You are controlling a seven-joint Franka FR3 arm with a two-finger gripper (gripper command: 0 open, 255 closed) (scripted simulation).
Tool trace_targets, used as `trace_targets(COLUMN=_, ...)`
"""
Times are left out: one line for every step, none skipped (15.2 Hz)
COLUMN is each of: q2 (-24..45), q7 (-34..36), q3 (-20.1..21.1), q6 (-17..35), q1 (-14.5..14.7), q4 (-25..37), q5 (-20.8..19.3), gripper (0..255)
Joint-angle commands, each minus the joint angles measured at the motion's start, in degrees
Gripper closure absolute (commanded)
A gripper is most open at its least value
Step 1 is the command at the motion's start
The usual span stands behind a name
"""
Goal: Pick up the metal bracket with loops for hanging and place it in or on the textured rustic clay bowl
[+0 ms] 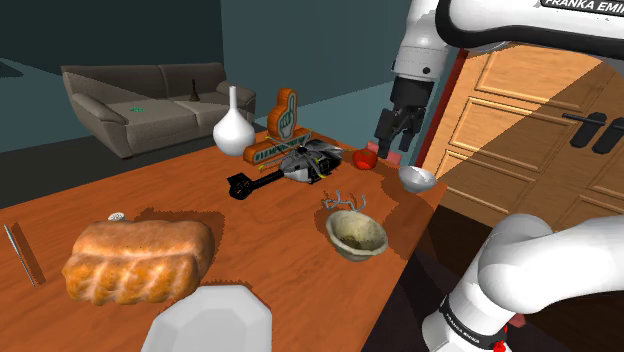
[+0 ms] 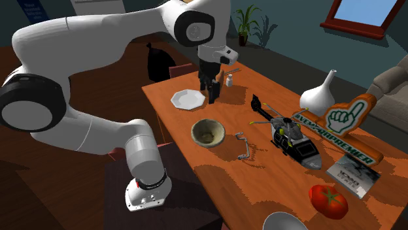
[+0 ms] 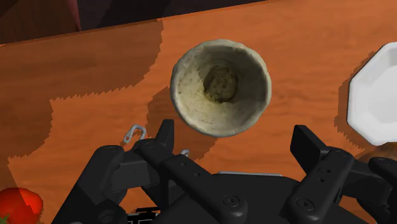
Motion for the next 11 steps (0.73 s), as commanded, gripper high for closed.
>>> trace_targets(q2=0.00, q7=0.00, q3=0.00, q6=0.00, q1=0.00, q4=0.00, q5=0.00, gripper=0)
trace_targets(q2=0.77, q7=-1.00, q3=-0.33, q6=1.56, q1=-0.09, q4=-1.07, q5=-0.64, gripper=0)
trace_targets(q2=1.62, q7=-1.98, q3=-0.67, q6=3.13, q1=-0.19, q4=-2.07, q5=-1.28, gripper=0)
trace_targets(q2=2.54, q7=-2.93, q3=-1.00, q6=4.73, q1=-0.30, q4=-3.01, q5=-1.91, gripper=0)
trace_targets(q2=3.54, q7=-3.87, q3=-1.32, q6=6.34, q1=-0.43, q4=-3.88, q5=-2.54, gripper=0)
trace_targets(q2=4.61, q7=-4.78, q3=-1.66, q6=7.97, q1=-0.57, q4=-4.69, q5=-3.18, gripper=0)
trace_targets(q2=5.76, q7=-5.67, q3=-1.99, q6=9.61, q1=-0.71, q4=-5.42, q5=-3.80, gripper=0)
trace_targets(q2=6.98, q7=-6.54, q3=-2.32, q6=11.27, q1=-0.86, q4=-6.08, q5=-4.43, gripper=0)
trace_targets(q2=8.27, q7=-7.38, q3=-2.64, q6=12.94, q1=-1.03, q4=-6.67, q5=-5.05, gripper=0)
trace_targets(q2=9.64, q7=-8.21, q3=-2.96, q6=14.61, q1=-1.20, q4=-7.18, q5=-5.67, gripper=0)
trace_targets(q2=11.08, q7=-9.01, q3=-3.27, q6=16.29, q1=-1.39, q4=-7.63, q5=-6.28, gripper=0)
